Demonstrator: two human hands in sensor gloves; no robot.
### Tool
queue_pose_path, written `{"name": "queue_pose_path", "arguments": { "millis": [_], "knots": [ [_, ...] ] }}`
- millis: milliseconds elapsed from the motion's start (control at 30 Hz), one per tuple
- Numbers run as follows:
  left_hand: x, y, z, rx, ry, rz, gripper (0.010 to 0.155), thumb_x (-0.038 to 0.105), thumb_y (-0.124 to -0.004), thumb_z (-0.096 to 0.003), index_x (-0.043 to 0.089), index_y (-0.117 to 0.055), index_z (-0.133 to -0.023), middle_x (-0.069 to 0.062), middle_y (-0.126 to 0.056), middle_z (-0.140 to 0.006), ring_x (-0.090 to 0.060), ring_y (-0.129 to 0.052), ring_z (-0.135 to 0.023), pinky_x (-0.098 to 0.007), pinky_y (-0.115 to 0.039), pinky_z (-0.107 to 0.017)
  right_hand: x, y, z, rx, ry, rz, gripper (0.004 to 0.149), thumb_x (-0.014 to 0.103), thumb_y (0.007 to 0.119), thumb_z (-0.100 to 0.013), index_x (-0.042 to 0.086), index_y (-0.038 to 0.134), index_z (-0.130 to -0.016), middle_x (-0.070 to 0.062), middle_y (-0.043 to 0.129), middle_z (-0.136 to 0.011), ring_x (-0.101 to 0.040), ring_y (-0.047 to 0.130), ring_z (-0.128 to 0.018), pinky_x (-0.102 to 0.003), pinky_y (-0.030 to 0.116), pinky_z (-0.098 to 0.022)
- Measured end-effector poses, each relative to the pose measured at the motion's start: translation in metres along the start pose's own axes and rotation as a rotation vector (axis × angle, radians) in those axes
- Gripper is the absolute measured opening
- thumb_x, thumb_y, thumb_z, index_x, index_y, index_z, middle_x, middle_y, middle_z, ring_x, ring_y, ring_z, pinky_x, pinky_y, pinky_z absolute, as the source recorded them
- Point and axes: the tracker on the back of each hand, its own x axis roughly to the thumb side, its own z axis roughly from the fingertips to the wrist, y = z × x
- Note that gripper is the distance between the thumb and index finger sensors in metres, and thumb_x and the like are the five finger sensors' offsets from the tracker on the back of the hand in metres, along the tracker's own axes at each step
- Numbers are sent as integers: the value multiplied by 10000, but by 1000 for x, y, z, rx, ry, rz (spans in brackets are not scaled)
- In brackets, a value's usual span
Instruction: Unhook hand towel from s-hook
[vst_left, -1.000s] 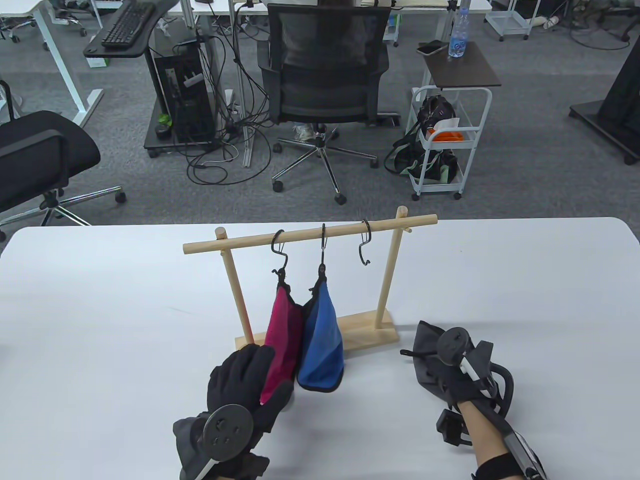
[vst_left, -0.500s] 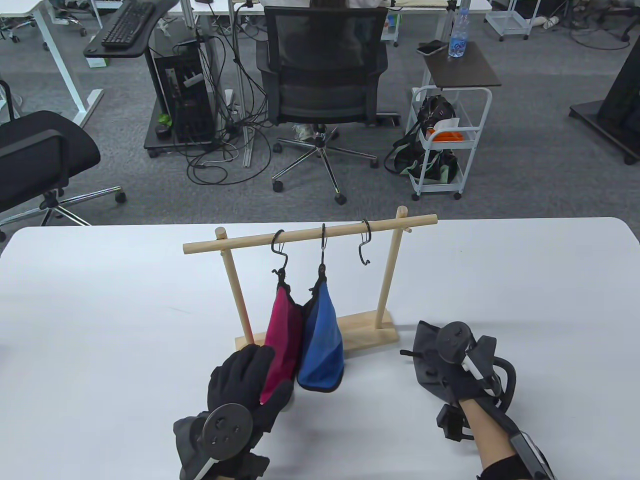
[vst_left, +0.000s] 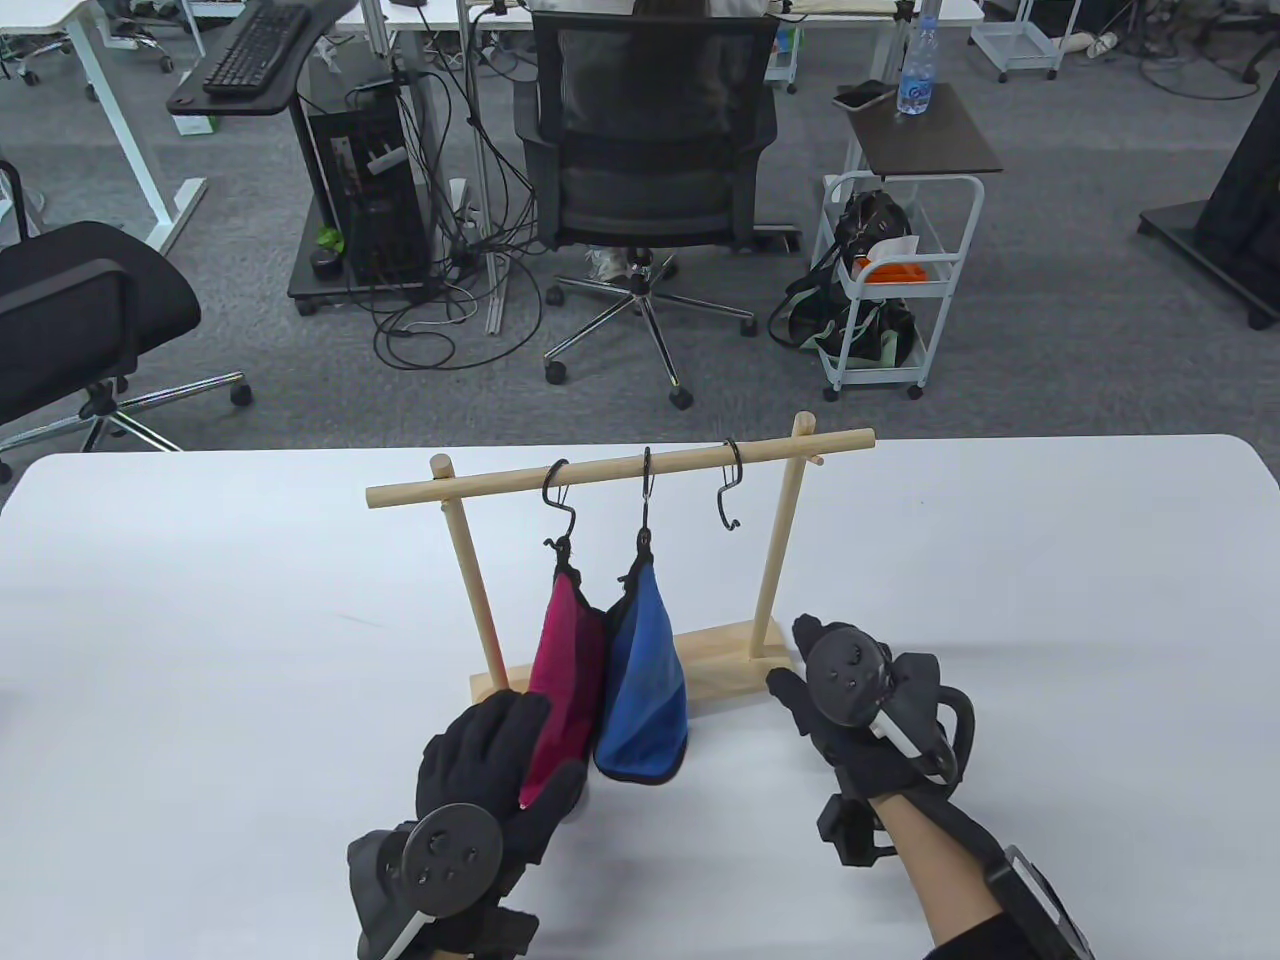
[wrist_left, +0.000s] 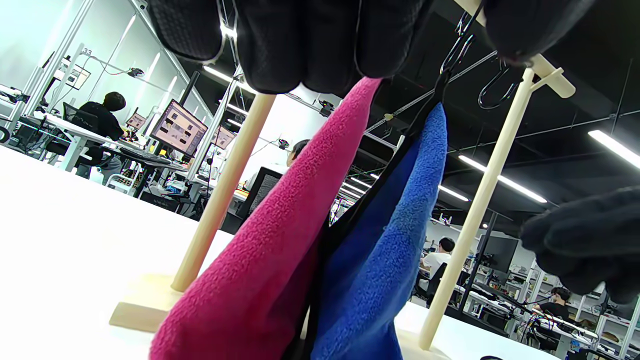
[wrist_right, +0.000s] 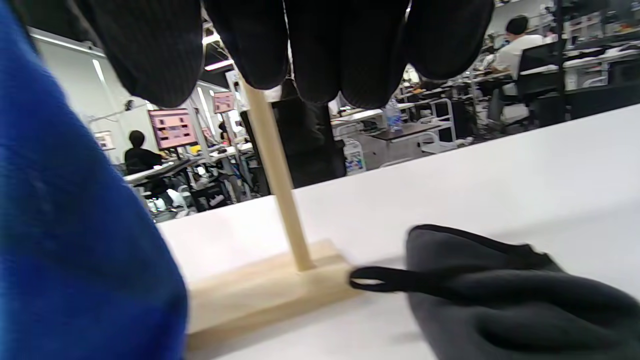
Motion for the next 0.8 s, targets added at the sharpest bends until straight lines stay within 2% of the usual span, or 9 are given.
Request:
{"name": "queue_pose_path", "arguments": {
  "millis": [367, 800],
  "knots": [
    [0, 0, 0, -4, -2, 4, 698, 680, -624, -558, 307, -589, -1148, -86, -654, -1205, -405, -699, -1093, -662, -562, -787, 58, -4, -13, -25, -121, -81, 682, 516, 739, -615, 166, 537, -1163, -246, 622, -1150, -464, 708, -988, -605, 592, -736],
    [0, 0, 0, -3, -3, 2, 697, 679, -624, -558, 308, -590, -1147, -88, -656, -1204, -407, -696, -1094, -662, -560, -789, 81, 15, -37, 16, -84, -239, 712, 533, 707, -623, 149, 485, -1180, -250, 628, -1146, -462, 717, -984, -603, 595, -735]
  ]
}}
